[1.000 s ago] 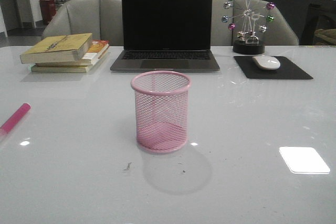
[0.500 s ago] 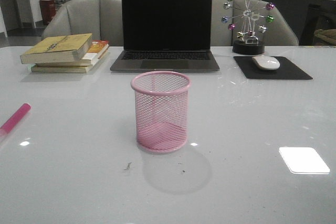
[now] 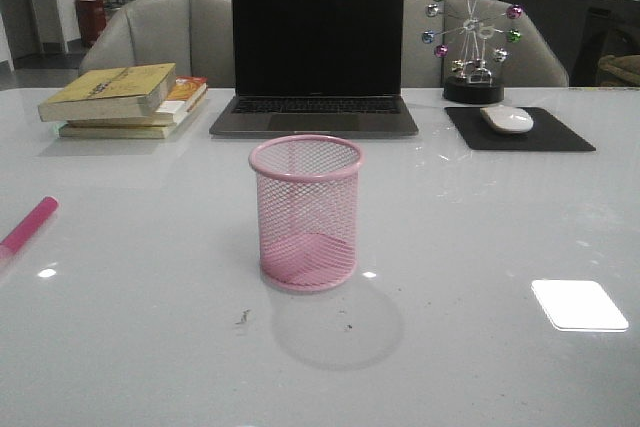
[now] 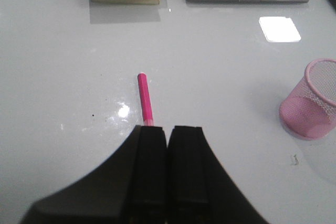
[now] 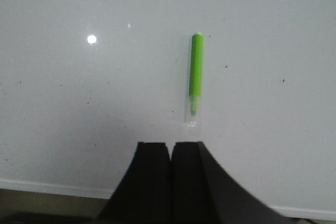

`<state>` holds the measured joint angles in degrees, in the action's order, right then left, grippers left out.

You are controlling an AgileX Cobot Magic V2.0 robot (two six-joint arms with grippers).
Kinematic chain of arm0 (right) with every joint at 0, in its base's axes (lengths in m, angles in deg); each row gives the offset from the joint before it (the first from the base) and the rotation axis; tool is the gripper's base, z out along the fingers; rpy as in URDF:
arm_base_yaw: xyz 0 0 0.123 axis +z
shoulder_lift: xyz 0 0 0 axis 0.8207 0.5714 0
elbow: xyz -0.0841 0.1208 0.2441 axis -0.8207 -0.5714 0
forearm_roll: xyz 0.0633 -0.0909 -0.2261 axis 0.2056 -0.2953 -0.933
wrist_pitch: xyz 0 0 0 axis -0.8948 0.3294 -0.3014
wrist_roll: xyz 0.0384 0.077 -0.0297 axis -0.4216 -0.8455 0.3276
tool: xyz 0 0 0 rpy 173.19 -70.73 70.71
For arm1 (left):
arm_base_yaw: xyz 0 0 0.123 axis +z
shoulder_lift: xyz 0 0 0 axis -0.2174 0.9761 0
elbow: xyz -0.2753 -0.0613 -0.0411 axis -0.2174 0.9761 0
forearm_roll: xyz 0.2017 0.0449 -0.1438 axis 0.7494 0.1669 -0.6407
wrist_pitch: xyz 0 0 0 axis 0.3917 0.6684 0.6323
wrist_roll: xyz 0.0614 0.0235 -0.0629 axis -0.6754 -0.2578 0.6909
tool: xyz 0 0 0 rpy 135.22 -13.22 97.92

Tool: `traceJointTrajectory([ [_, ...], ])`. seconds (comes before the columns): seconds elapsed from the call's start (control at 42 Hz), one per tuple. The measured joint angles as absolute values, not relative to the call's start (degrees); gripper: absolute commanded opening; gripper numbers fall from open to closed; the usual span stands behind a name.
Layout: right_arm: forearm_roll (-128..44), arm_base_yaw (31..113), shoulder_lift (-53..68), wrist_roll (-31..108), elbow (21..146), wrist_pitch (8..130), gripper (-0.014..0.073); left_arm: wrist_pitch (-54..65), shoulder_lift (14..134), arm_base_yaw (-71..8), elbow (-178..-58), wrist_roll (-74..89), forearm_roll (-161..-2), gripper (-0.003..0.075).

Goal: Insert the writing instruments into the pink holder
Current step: 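Grasp the green marker upright with the right gripper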

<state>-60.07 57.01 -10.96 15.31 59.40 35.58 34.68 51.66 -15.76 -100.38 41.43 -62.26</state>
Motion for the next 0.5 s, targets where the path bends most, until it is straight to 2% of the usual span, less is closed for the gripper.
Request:
traceJointTrajectory([
  [0.071,-60.1,57.0,-8.7,14.4,59.4,35.0,0.0282,34.7,53.3,-15.8,-100.4,41.4,-62.2,0.0251],
  [0.143,-60.1,57.0,-6.6,13.0,59.4,34.9,0.0435,34.7,54.5,-15.8,-100.4,41.0,-62.0,0.0423],
  [0.214,-60.1,57.0,-4.7,12.3,59.4,34.9,0.0503,34.7,55.0,-15.8,-100.4,40.6,-62.0,0.0538],
  [0.286,-60.5,57.0,-2.7,11.3,59.4,35.0,0.0506,34.7,55.0,-15.8,-100.4,40.4,-62.0,0.0572],
  [0.5,-61.5,53.9,5.5,9.7,59.7,37.2,0.0506,34.7,55.0,-17.2,-100.4,40.1,-61.9,0.0542],
])
